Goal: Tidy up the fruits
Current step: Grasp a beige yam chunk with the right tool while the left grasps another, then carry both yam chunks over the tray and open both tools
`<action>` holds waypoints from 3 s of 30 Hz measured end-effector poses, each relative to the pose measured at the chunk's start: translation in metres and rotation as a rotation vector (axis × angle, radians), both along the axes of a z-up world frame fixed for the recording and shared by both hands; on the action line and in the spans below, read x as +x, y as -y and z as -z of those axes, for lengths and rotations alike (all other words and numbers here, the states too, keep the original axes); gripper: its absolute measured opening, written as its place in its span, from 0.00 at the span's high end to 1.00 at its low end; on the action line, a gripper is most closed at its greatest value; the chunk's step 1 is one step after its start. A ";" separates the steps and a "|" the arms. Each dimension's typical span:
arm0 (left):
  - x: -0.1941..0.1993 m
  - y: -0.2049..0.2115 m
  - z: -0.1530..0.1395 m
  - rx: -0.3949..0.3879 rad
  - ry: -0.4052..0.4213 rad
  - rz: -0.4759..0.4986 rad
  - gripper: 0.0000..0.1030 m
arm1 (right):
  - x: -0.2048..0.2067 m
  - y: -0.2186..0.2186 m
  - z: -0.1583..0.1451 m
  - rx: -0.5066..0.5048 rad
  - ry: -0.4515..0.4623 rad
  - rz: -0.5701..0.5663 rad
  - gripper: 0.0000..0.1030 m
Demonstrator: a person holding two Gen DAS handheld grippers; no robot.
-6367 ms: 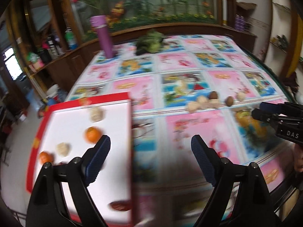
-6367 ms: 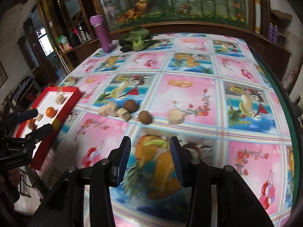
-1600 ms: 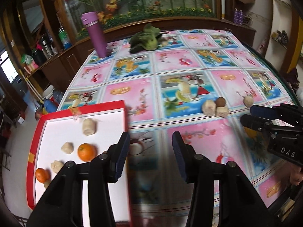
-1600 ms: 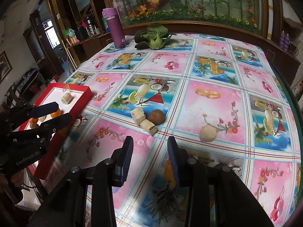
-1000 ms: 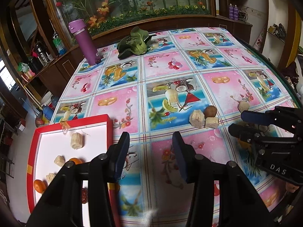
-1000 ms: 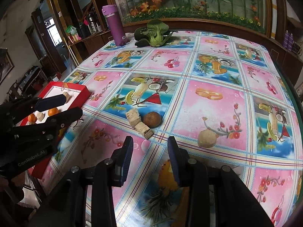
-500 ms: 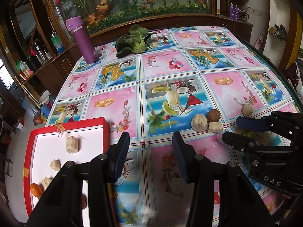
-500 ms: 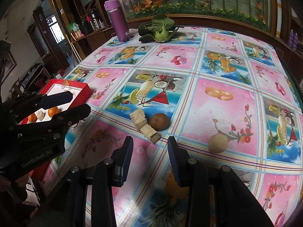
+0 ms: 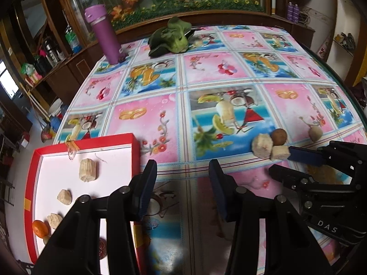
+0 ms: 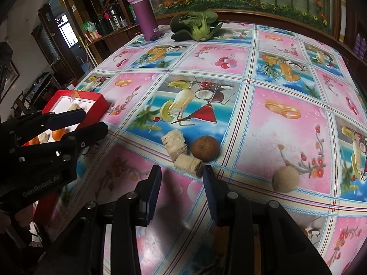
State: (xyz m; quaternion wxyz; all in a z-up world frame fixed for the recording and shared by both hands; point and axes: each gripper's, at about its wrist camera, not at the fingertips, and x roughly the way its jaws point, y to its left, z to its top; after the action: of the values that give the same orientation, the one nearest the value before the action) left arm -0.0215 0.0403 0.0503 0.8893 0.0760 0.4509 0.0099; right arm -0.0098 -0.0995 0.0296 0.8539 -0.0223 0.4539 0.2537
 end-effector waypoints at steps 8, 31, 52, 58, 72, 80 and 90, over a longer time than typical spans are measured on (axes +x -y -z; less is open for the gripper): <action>0.010 0.015 -0.001 -0.037 -0.020 0.053 0.53 | 0.007 -0.001 0.001 -0.042 0.036 -0.001 0.64; 0.038 0.064 0.022 -0.149 -0.126 0.182 0.53 | -0.005 0.036 0.001 -0.021 0.027 0.031 0.76; -0.005 0.018 -0.013 -0.202 0.032 0.122 0.69 | -0.027 -0.016 -0.039 -0.008 0.104 -0.045 0.76; -0.064 -0.060 -0.033 -0.195 0.117 -0.020 0.69 | -0.041 -0.094 -0.057 0.035 0.134 -0.180 0.76; -0.076 -0.230 -0.021 -0.080 0.089 -0.305 0.69 | -0.067 -0.241 -0.034 0.043 0.019 -0.418 0.76; -0.042 -0.264 0.001 -0.127 -0.013 -0.309 0.69 | -0.064 -0.272 -0.004 -0.032 -0.024 -0.446 0.76; -0.032 -0.268 0.017 -0.160 -0.099 -0.308 0.64 | -0.072 -0.265 -0.017 -0.026 0.018 -0.456 0.67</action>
State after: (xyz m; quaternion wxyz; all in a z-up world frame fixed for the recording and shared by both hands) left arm -0.0531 0.3081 0.0329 0.8571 -0.0646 0.4999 0.1065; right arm -0.0818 0.1653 0.0470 0.7781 -0.1375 0.4329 0.4338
